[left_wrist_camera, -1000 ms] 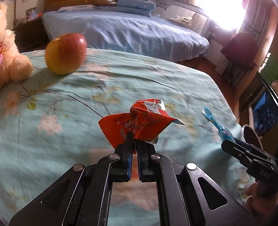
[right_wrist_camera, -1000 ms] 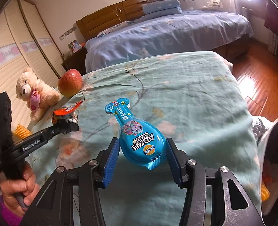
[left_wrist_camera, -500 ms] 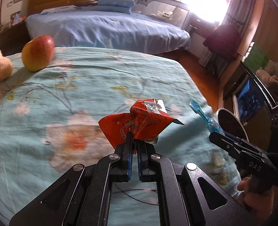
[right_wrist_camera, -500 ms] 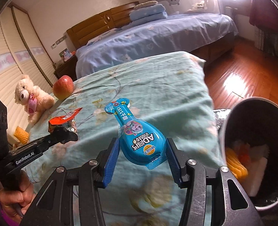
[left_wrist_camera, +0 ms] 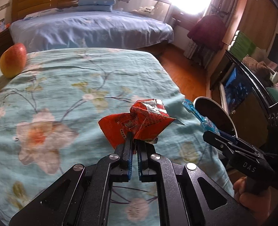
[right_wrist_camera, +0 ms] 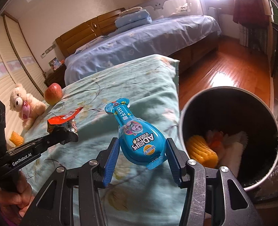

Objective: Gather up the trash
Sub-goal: 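Carry the red-orange wrapper and blue bottle over the black bin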

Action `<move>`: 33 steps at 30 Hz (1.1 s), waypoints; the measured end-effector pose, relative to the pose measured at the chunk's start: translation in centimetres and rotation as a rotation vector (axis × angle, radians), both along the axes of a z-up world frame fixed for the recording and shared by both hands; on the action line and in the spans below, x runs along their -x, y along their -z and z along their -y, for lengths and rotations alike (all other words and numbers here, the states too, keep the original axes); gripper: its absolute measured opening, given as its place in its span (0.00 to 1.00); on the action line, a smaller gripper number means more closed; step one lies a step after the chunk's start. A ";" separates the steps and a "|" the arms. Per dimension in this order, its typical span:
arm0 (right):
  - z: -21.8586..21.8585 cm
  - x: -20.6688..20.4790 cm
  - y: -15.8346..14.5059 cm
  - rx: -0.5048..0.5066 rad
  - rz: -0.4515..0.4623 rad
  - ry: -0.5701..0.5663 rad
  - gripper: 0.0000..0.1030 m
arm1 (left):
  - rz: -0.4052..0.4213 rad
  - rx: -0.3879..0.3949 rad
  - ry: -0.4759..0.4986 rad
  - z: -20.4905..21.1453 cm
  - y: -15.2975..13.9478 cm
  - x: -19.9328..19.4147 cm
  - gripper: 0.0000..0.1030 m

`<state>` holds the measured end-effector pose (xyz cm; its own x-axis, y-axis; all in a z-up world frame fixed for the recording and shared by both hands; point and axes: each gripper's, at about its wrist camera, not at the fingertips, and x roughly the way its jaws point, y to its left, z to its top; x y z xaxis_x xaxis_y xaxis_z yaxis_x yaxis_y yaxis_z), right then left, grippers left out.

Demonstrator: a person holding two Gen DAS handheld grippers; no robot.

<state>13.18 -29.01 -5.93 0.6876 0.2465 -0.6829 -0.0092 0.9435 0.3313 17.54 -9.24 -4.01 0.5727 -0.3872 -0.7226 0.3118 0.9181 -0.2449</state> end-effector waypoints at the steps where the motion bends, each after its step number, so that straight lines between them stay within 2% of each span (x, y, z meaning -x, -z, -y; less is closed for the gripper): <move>1: 0.2 0.1 0.0 -0.001 0.000 0.004 0.49 | 0.000 -0.001 0.006 0.3 0.0 0.1 0.03; 33: 7.0 3.5 -0.2 0.004 0.023 0.151 0.49 | 0.031 -0.036 0.176 9.6 -1.1 1.4 0.03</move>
<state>9.71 -36.06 -5.76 0.7320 0.1365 -0.6675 0.1257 0.9359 0.3292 16.11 -18.88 -2.88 0.5206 -0.4579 -0.7207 0.4754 0.8565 -0.2008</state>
